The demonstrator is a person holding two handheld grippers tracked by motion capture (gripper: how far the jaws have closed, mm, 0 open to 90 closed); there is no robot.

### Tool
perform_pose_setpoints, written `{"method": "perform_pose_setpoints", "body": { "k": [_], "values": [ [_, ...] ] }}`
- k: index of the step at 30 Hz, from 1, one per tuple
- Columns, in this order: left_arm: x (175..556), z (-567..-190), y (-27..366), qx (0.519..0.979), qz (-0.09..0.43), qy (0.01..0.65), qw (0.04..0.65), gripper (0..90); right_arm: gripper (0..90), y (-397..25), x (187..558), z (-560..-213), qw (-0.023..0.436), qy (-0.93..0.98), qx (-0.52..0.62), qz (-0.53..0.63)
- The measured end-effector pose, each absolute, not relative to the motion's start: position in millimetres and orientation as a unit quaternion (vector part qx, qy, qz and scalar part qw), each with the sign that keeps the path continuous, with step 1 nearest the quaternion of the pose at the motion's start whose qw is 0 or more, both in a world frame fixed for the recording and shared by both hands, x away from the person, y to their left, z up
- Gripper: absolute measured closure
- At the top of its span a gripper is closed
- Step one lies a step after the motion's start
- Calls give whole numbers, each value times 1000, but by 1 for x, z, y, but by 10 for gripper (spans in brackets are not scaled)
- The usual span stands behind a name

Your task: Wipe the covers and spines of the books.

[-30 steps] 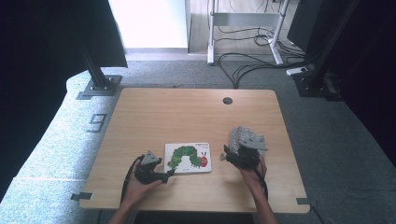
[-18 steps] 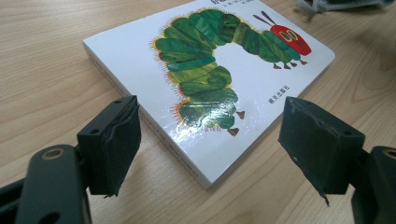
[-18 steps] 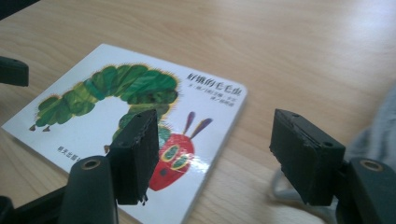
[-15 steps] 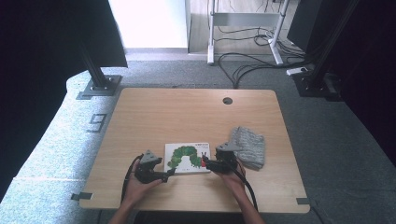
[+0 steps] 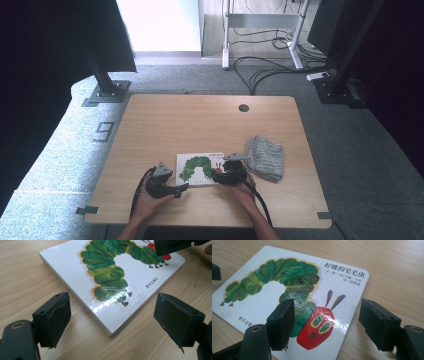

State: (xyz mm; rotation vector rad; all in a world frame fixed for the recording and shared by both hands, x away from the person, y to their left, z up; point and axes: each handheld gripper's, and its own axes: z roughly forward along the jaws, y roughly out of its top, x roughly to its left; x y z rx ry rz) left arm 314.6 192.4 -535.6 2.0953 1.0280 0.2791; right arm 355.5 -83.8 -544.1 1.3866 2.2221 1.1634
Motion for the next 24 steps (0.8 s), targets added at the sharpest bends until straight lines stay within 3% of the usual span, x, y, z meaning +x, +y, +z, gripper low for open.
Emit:
{"method": "perform_pose_setpoints", "body": {
  "k": [13,24],
  "values": [
    [311,-544,178,838,117,394,358,142,263,-83,359,-547,109,761,494,406],
    [313,-547,172,843,129,394,343,79,283,-87,358,-544,96,748,503,422]
  ]
}}
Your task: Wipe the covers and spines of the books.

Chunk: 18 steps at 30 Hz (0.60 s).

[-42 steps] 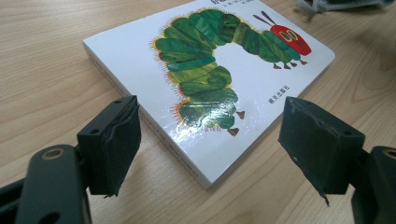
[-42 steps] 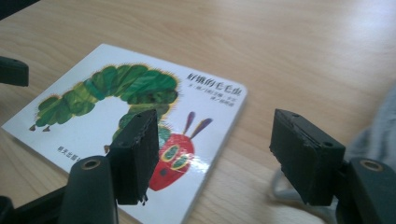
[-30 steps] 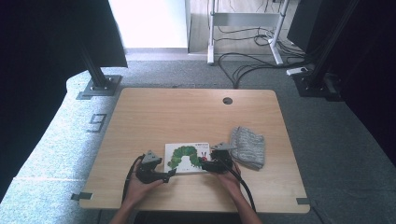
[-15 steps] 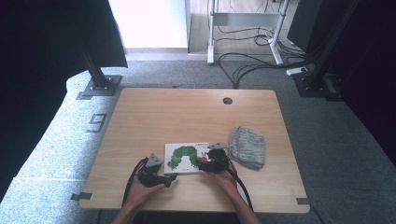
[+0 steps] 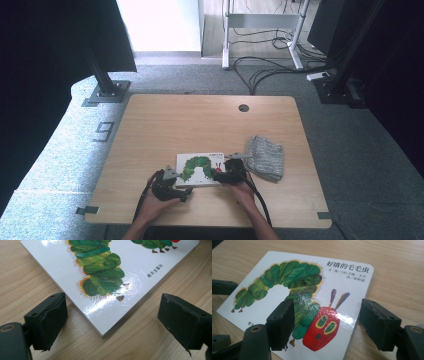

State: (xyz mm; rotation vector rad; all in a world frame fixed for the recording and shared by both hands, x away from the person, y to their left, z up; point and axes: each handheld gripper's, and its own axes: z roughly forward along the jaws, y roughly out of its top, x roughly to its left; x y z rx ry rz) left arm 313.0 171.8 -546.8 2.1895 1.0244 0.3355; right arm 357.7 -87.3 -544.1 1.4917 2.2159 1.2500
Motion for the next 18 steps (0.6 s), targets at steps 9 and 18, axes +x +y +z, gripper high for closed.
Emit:
{"method": "perform_pose_setpoints", "body": {
  "k": [9,18],
  "values": [
    [315,-547,170,836,134,407,344,84,293,-93,352,-526,91,725,501,463],
    [317,-546,174,821,130,424,359,142,293,-92,349,-518,101,726,492,470]
  ]
}}
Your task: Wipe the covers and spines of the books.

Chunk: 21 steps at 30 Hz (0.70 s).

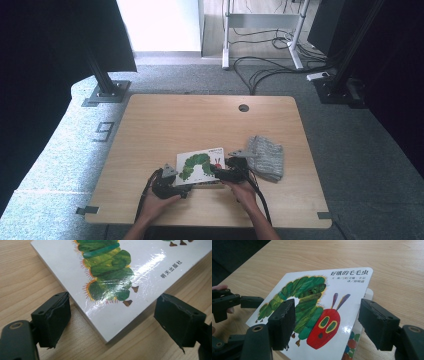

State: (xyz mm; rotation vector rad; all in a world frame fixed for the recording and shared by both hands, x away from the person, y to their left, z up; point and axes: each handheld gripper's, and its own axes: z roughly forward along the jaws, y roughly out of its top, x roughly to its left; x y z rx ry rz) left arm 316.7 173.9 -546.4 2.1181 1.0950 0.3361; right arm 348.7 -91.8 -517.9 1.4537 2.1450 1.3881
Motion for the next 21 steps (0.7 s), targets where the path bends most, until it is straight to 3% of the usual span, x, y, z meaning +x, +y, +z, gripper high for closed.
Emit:
{"method": "perform_pose_setpoints", "body": {
  "k": [9,21],
  "values": [
    [318,-547,176,819,125,426,365,142,309,-92,350,-523,105,732,488,463],
    [318,-546,176,819,124,424,365,144,389,-96,362,-536,75,735,483,470]
  ]
}}
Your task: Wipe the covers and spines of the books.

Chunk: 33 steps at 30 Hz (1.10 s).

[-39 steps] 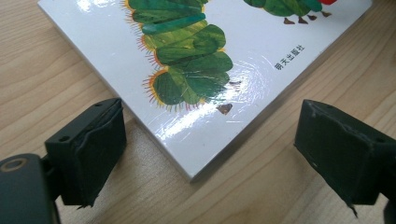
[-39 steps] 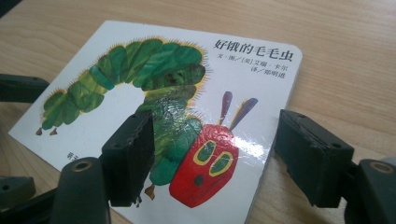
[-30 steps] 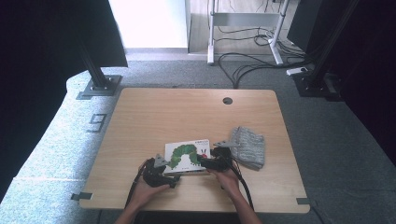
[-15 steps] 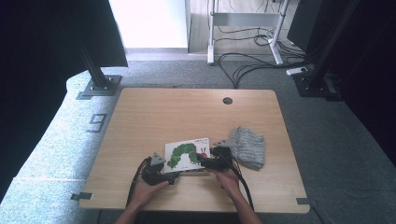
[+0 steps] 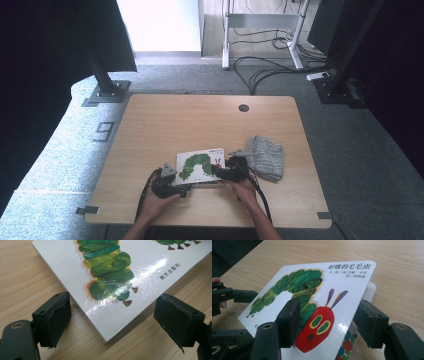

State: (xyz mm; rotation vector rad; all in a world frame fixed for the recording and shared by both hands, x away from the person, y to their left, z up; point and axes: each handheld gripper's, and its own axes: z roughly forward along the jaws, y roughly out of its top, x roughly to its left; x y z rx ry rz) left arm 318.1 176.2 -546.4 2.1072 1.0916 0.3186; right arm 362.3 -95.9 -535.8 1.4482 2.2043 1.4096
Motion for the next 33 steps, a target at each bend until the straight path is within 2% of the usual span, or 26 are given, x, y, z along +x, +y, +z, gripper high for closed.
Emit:
{"method": "perform_pose_setpoints", "body": {
  "k": [11,15,21,33],
  "values": [
    [318,-546,179,819,114,423,371,152,408,-97,364,-536,69,736,480,473],
    [318,-546,179,821,118,420,367,153,353,-97,366,-538,71,738,485,463],
    [320,-546,182,813,108,430,377,152,343,-97,369,-543,56,741,489,457],
    [317,-546,178,828,121,410,363,134,419,-96,364,-529,57,729,470,494]
  ]
}}
